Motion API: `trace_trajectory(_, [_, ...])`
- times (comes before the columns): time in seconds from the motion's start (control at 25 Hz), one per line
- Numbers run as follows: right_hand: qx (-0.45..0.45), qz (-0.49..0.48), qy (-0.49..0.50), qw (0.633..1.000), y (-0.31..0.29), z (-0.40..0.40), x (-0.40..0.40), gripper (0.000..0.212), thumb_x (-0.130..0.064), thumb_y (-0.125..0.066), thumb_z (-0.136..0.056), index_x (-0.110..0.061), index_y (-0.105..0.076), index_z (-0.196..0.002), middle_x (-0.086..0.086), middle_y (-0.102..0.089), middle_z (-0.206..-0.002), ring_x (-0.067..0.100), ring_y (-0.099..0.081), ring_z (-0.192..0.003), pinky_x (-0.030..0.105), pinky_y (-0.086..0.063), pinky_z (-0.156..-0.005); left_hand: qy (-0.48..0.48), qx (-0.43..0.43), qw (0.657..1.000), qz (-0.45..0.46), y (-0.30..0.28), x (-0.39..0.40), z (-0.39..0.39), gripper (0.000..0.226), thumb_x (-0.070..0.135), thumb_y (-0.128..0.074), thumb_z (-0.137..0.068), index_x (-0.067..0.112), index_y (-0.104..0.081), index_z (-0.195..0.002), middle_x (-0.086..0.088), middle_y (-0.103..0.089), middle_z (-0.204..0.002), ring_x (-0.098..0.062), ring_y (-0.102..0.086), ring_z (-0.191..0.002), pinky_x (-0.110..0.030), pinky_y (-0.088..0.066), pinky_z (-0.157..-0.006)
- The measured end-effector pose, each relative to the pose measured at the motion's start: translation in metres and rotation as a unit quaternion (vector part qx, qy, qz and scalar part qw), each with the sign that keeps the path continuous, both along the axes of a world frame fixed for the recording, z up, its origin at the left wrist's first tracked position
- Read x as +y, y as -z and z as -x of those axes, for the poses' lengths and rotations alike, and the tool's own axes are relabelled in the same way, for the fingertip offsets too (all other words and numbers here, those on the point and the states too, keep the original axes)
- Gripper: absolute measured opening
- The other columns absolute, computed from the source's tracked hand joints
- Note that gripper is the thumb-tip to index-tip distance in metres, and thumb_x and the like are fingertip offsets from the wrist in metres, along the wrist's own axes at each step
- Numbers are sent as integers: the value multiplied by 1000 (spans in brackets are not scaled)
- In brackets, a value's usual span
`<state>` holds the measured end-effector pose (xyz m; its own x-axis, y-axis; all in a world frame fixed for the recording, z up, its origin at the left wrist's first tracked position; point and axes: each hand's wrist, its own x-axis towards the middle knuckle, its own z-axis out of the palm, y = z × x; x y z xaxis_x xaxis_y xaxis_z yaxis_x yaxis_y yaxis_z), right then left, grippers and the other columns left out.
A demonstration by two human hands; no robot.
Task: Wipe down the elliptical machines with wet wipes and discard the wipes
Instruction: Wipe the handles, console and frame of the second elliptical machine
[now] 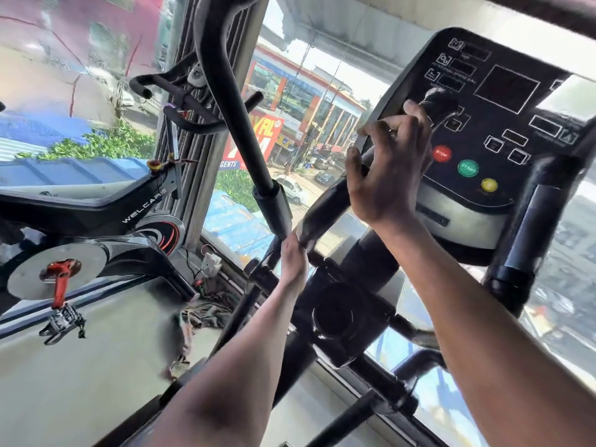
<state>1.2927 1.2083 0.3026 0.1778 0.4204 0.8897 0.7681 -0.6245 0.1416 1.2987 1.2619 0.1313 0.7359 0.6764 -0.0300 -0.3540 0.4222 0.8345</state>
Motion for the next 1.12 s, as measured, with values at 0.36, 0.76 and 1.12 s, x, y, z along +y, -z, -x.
trace_trajectory(0.36, [16,2,9,1000,0,10,-3,38,-40,-44,-82,-13,-62,-101,18,-49,-128,33,-31,-138,54,-26,-107,-25,-39,999,3,-33,-3,34,34,6,-30,-101,15,-56,-82,-6,-54,-78,-1,-48,-63,-7,-38,-54])
trace_trajectory(0.76, [165,-172,-203,950,56,64,-30,30,-35,-48,-96,-13,-62,-111,6,-50,-113,19,-54,-104,41,-46,-90,-27,-130,970,-203,-70,-15,116,56,-4,-44,-96,25,-44,-144,14,-52,-135,5,-55,-108,-11,-45,-90])
trace_trajectory(1.12, [300,-280,-218,885,112,58,-28,12,-3,-64,-82,-14,-69,-81,-1,-60,-87,11,-57,-79,29,-48,-74,-64,-109,958,-258,-97,-26,126,64,31,-41,-86,36,-31,-149,8,-32,-156,-7,-35,-137,-34,-30,-110])
